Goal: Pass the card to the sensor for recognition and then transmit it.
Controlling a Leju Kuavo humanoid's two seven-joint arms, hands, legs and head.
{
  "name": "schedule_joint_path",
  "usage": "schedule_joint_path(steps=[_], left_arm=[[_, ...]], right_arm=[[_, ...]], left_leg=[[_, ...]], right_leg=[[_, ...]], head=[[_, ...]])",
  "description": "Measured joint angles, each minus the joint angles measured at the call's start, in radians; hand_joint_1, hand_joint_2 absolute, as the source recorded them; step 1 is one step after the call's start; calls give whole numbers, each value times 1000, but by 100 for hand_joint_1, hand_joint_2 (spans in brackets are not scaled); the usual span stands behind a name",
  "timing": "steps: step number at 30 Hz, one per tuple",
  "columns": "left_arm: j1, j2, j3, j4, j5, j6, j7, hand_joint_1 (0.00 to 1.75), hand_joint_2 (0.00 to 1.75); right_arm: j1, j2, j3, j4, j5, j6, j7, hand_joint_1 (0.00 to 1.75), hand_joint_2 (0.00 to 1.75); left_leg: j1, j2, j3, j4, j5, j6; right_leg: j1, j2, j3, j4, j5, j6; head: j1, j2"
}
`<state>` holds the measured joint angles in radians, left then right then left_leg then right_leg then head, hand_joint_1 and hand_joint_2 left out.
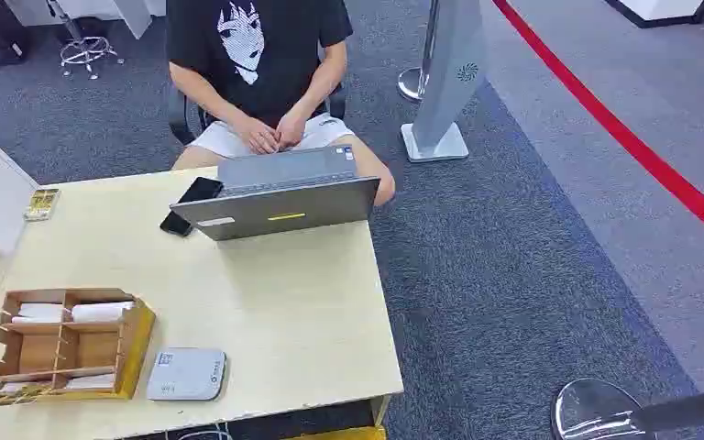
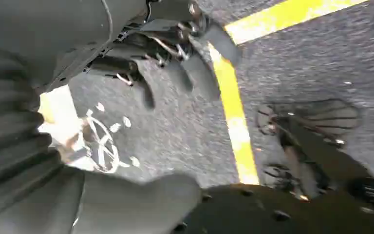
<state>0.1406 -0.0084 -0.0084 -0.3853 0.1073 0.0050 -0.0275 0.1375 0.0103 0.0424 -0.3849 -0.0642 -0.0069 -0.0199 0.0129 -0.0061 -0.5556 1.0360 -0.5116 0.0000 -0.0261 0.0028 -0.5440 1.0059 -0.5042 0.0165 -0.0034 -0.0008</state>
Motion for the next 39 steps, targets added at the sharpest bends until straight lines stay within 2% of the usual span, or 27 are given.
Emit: schedule_joint_path(steps=[11, 16, 17, 18, 19, 20, 24, 25, 29, 33, 36, 39], left_arm=[[0, -2, -109, -33, 319, 21, -83, 0, 175], [0, -8, -149, -39, 456, 28, -105, 0, 175], [-1, -11, -156, -39, 489, 28, -109, 0, 0], [-2, -11, -162, -39, 517, 28, -112, 0, 0], [-3, -15, -169, -39, 547, 28, -117, 0, 0], [-3, -17, -172, -39, 574, 28, -121, 0, 175], [-5, -28, -190, -39, 691, 23, -141, 0, 175], [-6, -32, -191, -39, 713, 20, -144, 0, 175], [-8, -45, -196, -39, 818, 16, -171, 0, 175], [3, -57, -195, -58, 896, 17, -190, 0, 175], [17, -66, -180, -92, 916, 31, -191, 0, 175], [37, -78, -142, -136, 903, 45, -188, 0, 175]], right_arm=[[-46, 17, 166, 35, -193, -24, -63, 0, 175], [-67, 28, 245, 58, -284, -40, -72, 0, 175], [-71, 29, 264, 63, -306, -42, -73, 0, 175], [-75, 32, 280, 68, -325, -43, -74, 0, 0], [-79, 34, 296, 74, -346, -46, -74, 0, 0], [-84, 36, 311, 79, -365, -47, -74, 0, 0], [-100, 44, 370, 102, -454, -56, -74, 0, 0], [-102, 45, 380, 106, -473, -56, -74, 0, 175], [-117, 54, 423, 130, -578, -59, -74, 0, 175], [-124, 63, 428, 151, -704, -47, -77, 0, 175], [-129, 68, 428, 168, -783, -31, -64, 0, 175], [-137, 69, 452, 182, -804, -48, -51, 0, 175]], left_leg=[[0, 0, 1, 0, 0, 0], [0, 0, 1, 0, 0, 0], [0, 0, 1, 0, 0, 0], [0, 0, 1, 0, 0, 0], [0, 0, 1, 0, 0, 0], [0, 0, 1, 0, 0, 0], [0, 0, 1, 0, 0, 0], [0, 0, 1, 0, 0, 0], [0, 0, 1, 0, 0, 0], [0, 0, 1, 0, 0, 0], [0, 0, 1, 0, 0, 0], [0, 0, 1, 0, 0, 0]], right_leg=[[0, 0, 0, 0, 0, 0], [0, 0, 0, 0, 0, 0], [0, 0, 0, 0, 0, 0], [0, 0, 1, 0, 0, 0], [0, 0, 1, 0, 0, 0], [0, 0, 1, 0, 0, 0], [0, 0, 1, 0, 0, 0], [0, 0, 1, 0, 0, 0], [0, 0, 1, 0, 0, 0], [0, 0, 1, 0, 0, 0], [0, 0, 1, 0, 0, 0], [0, 0, 1, 0, 0, 0]], head=[[0, 0], [0, 0], [0, 0], [0, 0], [0, 0], [0, 0], [0, 0], [0, 0], [0, 0], [0, 0], [0, 0], [0, 0]])
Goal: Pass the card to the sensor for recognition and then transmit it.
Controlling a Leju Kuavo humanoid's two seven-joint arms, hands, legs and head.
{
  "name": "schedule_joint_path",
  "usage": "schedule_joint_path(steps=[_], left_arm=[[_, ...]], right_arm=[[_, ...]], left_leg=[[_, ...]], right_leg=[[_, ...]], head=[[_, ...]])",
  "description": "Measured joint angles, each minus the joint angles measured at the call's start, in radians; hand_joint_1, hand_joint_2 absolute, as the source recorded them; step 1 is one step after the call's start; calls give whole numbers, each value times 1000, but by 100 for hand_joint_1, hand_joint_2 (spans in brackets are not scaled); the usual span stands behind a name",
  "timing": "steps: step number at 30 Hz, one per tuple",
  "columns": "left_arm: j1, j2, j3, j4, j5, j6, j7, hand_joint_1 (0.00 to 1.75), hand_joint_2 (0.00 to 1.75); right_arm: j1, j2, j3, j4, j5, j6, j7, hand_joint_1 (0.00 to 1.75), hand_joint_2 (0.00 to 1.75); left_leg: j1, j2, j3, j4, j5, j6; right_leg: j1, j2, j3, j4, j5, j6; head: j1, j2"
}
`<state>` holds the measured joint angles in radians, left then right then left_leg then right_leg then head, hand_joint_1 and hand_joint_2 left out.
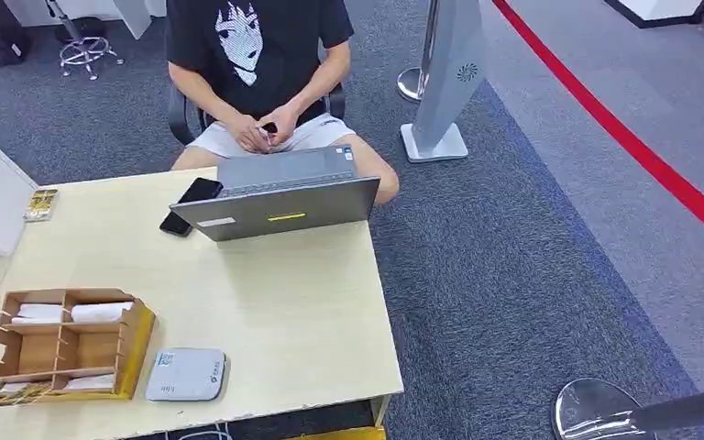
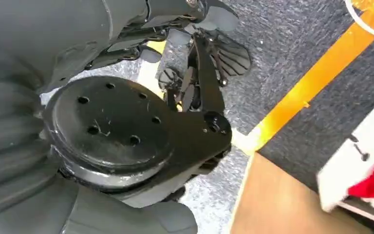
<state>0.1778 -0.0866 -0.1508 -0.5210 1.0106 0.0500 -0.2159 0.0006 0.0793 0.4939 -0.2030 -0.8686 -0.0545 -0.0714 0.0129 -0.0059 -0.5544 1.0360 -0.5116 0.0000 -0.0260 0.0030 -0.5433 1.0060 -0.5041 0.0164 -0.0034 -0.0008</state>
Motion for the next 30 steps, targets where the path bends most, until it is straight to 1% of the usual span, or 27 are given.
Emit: schedule_joint_path(steps=[4, 5, 7, 9, 10, 11, 12, 17, 20, 23, 30], left_arm=[[25, -17, 61, -55, -35, 11, 1, 0, 175], [29, -23, 78, -67, -42, 11, 0, 0, 175], [39, -31, 88, -83, -45, 13, 0, 0, 175], [65, -50, 133, -137, -57, 14, 0, 0, 175], [70, -62, 162, -160, -65, 16, 0, 0, 0], [82, -73, 183, -184, -76, 20, 7, 0, 0], [95, -86, 206, -217, -90, 23, 12, 0, 175], [152, -138, 288, -352, -152, 46, 38, 0, 175], [191, -168, 322, -432, -185, 66, 35, 0, 175], [241, -190, 341, -536, -219, 95, 15, 0, 175], [353, -224, 342, -746, -281, 171, -35, 0, 175]], right_arm=[[-8, 0, 43, 9, 35, -47, 16, 0, 175], [-10, 0, 50, 9, 42, -51, 19, 0, 175], [-13, 0, 53, 9, 49, -52, 26, 0, 175], [-17, 0, 73, 10, 53, -52, 33, 0, 175], [-18, 0, 79, 10, 61, -55, 38, 0, 175], [-20, 0, 84, 10, 67, -57, 40, 0, 175], [-21, 0, 92, 10, 71, -57, 43, 0, 175], [-28, 0, 116, 10, 87, -61, 50, 0, 175], [-29, 0, 128, 10, 104, -62, 50, 0, 175], [-30, 0, 143, 10, 106, -64, 49, 0, 175], [-30, 1, 157, 10, 119, -79, 47, 0, 175]], left_leg=[[0, 0, 0, 0, 0, 0], [0, 0, 0, 0, 0, 0], [0, 0, 1, 0, 0, 0], [0, 0, 1, 0, 0, 0], [0, 0, 1, 0, 0, 0], [0, 0, 1, 0, 0, 0], [0, 0, 1, 0, 0, 0], [0, 0, 1, 0, 0, 0], [0, 0, 1, 0, 0, 0], [0, 0, 1, 0, 0, 0], [0, 0, 1, 0, 0, 0]], right_leg=[[0, 0, 0, 0, 0, 0], [0, 0, 0, 0, 0, 0], [0, 0, 1, 0, 0, 0], [0, 0, 1, 0, 0, 0], [0, 0, 1, 0, 0, 0], [0, 0, 1, 0, 0, 0], [0, 0, 1, 0, 0, 0], [0, 0, 1, 0, 0, 0], [0, -1, 1, 0, 0, 0], [0, 0, 1, 0, 0, 0], [0, 0, 1, 0, 0, 0]], head=[[0, 0], [0, 0], [1, 0], [0, 0], [1, 0], [0, 0], [0, 0], [0, 0], [0, 0], [0, 0], [0, 0]])
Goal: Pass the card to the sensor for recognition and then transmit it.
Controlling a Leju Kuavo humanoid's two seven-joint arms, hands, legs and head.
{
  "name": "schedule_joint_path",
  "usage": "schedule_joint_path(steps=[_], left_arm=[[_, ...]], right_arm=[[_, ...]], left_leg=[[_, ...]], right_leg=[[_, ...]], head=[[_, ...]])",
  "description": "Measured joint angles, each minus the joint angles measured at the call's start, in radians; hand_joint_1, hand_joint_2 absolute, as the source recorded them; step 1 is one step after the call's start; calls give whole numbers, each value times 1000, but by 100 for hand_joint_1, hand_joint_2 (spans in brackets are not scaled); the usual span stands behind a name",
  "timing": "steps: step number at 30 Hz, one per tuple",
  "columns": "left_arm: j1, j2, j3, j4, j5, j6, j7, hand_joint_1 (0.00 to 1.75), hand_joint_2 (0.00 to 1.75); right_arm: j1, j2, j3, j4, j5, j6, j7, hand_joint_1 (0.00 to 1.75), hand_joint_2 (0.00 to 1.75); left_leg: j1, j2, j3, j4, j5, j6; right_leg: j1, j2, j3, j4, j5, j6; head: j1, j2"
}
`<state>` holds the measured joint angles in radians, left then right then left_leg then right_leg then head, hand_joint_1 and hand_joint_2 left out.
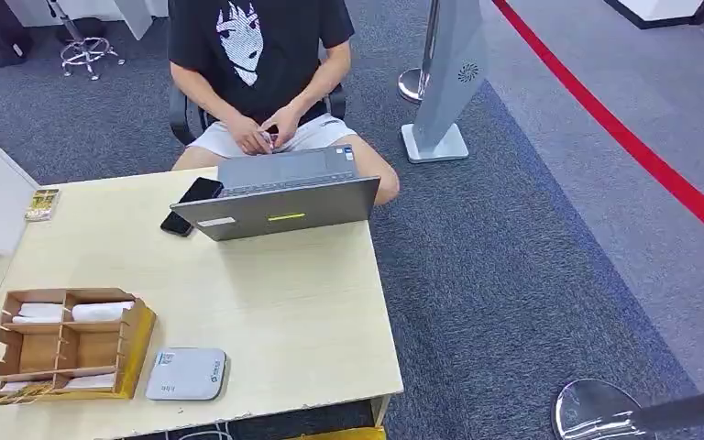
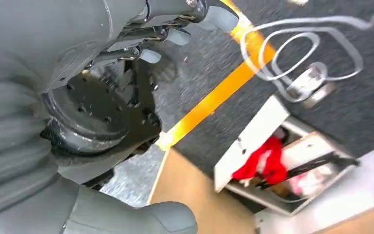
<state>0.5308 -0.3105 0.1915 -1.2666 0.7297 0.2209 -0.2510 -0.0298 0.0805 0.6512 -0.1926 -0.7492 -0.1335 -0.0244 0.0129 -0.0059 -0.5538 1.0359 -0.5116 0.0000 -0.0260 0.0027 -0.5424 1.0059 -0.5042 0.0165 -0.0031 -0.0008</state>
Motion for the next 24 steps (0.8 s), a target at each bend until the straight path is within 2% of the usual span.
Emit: schedule_joint_path(steps=[7, 13, 18, 24], left_arm=[[109, -24, -26, -203, -84, 80, -51, 0, 175], [148, -32, -41, -318, -153, 156, -158, 0, 175], [150, -32, 10, -463, -143, 229, -217, 0, 175], [137, -33, 117, -602, -125, 268, -283, 0, 175]], right_arm=[[-1, 3, 9, 0, 1, -4, -5, 0, 175], [-2, 7, 10, 2, -2, -19, -17, 0, 175], [-3, 9, 10, 11, -5, -24, -29, 0, 175], [-4, 16, 10, 32, -21, -34, -48, 0, 175]], left_leg=[[0, 0, 0, 0, 0, 0], [0, 0, 0, 0, 0, 0], [1, 0, 1, 0, 0, 0], [1, 0, 1, 0, 0, 0]], right_leg=[[0, 0, 0, 0, 0, 0], [0, 0, 0, 0, 0, 0], [1, 0, 1, 0, 0, 0], [1, -1, 1, 0, 0, 0]], head=[[0, 0], [0, 0], [0, 0], [0, 0]])
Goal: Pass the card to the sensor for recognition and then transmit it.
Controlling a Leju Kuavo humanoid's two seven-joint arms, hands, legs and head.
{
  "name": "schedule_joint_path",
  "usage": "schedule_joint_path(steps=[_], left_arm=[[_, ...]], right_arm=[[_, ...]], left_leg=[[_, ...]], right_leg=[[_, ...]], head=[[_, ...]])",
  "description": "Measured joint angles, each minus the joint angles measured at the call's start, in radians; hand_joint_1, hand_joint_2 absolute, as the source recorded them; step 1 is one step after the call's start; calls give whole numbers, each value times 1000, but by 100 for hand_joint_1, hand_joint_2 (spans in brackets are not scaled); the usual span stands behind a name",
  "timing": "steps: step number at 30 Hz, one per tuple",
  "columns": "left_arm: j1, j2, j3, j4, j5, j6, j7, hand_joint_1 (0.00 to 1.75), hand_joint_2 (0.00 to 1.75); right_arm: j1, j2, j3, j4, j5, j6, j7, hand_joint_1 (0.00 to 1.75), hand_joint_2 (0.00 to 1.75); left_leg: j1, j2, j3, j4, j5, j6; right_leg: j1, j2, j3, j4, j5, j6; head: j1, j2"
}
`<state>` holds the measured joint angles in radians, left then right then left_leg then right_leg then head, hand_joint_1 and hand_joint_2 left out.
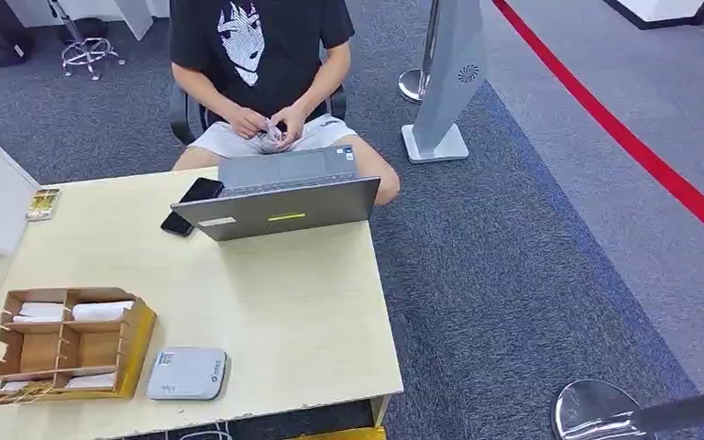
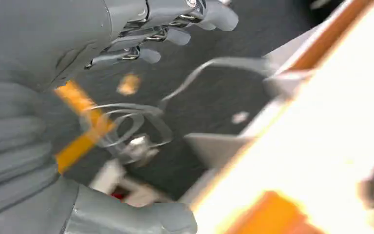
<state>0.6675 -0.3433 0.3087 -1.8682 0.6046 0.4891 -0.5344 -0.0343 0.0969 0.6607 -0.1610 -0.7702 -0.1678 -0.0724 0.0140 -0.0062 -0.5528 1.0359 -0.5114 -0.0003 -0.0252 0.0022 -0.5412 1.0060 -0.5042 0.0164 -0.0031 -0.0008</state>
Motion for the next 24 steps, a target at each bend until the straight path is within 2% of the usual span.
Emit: schedule_joint_path(steps=[2, 5, 7, 12, 19, 24], left_arm=[[-11, 0, 53, -27, 8, -1, -26, 0, 175], [-30, 2, 80, -43, 13, -18, -41, 0, 175], [-60, -2, 139, -70, 15, -33, -60, 0, 175], [-130, 1, 308, -126, 3, -92, -105, 0, 175], [-230, 0, 512, -149, -89, -234, -135, 0, 175], [-287, 0, 631, -160, -180, -352, -126, 0, 175]], right_arm=[[-2, 2, 0, 7, -3, 0, -5, 0, 175], [-3, 3, 0, 11, -7, 2, -12, 0, 175], [-7, 8, 0, 25, -19, 2, -19, 0, 175], [-17, 19, 0, 60, -38, 16, -41, 0, 175], [-27, 33, 9, 97, -71, 25, -68, 0, 175], [-30, 35, 21, 111, -92, 36, -79, 0, 175]], left_leg=[[0, 0, 0, 0, 0, 0], [0, 0, 0, 0, 0, 0], [0, -1, 0, 0, 0, 0], [0, 0, 1, 0, 0, 0], [0, 0, 1, 0, 0, 0], [0, 0, 0, 0, 0, 0]], right_leg=[[0, 0, 0, 0, 0, 0], [0, 0, 0, 0, 0, 0], [0, -1, 0, 0, 0, 0], [0, -1, 1, 0, 0, 0], [0, -1, 1, 0, 0, 0], [0, -1, 1, 0, 0, 0]], head=[[0, 0], [-2, 0], [3, 0], [1, 0], [1, 0], [1, 0]])
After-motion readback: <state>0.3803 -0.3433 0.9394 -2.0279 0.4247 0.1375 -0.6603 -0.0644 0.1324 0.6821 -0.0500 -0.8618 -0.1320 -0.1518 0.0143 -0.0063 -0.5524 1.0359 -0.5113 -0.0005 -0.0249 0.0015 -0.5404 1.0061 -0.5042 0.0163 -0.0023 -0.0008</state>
